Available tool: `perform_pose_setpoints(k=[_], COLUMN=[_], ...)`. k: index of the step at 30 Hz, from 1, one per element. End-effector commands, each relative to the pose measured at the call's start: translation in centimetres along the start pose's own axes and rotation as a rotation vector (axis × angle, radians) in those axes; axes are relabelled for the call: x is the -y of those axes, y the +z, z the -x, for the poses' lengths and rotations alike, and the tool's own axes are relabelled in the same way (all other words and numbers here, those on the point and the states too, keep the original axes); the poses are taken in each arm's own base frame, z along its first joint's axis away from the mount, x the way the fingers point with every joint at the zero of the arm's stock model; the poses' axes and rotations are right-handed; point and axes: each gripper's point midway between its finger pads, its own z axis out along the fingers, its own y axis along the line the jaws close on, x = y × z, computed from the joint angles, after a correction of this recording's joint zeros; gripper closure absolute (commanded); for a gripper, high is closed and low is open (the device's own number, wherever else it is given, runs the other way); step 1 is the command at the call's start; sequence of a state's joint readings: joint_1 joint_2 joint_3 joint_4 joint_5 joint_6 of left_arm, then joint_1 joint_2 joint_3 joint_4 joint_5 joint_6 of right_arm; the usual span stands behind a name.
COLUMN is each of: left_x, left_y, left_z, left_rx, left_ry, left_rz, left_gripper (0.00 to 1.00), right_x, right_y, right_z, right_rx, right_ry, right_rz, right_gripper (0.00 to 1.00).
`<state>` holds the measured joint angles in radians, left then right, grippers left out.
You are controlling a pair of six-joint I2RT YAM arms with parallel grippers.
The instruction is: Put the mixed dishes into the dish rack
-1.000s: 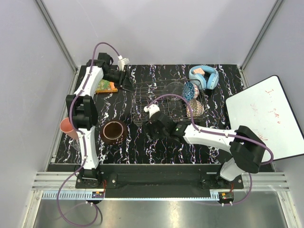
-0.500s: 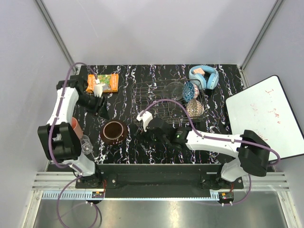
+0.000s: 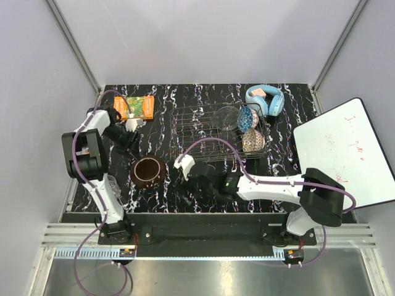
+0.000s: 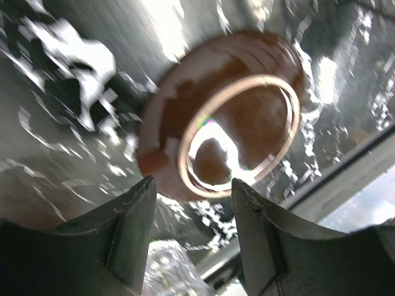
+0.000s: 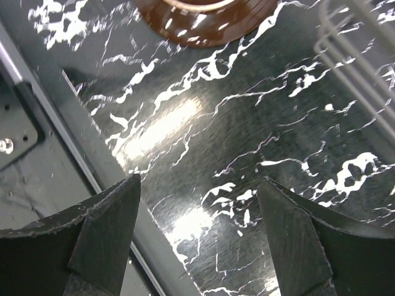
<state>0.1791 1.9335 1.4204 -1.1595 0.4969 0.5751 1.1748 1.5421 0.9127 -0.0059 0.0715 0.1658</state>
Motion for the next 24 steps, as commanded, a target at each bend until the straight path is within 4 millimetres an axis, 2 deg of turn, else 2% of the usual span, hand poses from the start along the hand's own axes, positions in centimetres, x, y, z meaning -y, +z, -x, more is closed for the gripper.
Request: perform_pose_setpoints(k=[1,7,11,16,17,22,24], left_x=[-1.3,0.2,1.4,1.9,2.0,3.2,3.5], left_y=[0.3,2.4,3.7,4.3,4.4,4.9,4.8], left_z=[3.0,3.8,2.4,0.5,0.2,-1.1,-0.9], left_rx=[0.042,0.004,-0.041,-0.071,-0.073,-0.082,-0.067], left_ry=[0.049,0.084,0.088,0.087,0.089,0.087,0.091], left_rz=[0.05,0.04,0.011,-0.007,-0.01,-0.058,-0.066], left_gripper=[0.46,0.46,0.46,0.46,0.47,0.47,0.47], right_x=[-1.0,-0.2,0.0,-0.3,-0.5,-1.2,-1.4], right_y=[-0.4,-0.6,0.0,1.5,1.9,2.9,3.5], right_z=[1.5,1.2,0.6,0.0,0.4,1.1,0.7], right_rx=[0.073,0.071,0.044,0.046,0.069,0.101,0.092], right_ry=[-0.095,-0.188,-0.297,-0.461,-0.487,-0.487,-0.49], right_rz=[-0.014,-0.071,-0.078,-0.082,-0.08,-0.064,-0.056], right_gripper=[0.14,0.12,0.12,0.09,0.09,0.05,0.03])
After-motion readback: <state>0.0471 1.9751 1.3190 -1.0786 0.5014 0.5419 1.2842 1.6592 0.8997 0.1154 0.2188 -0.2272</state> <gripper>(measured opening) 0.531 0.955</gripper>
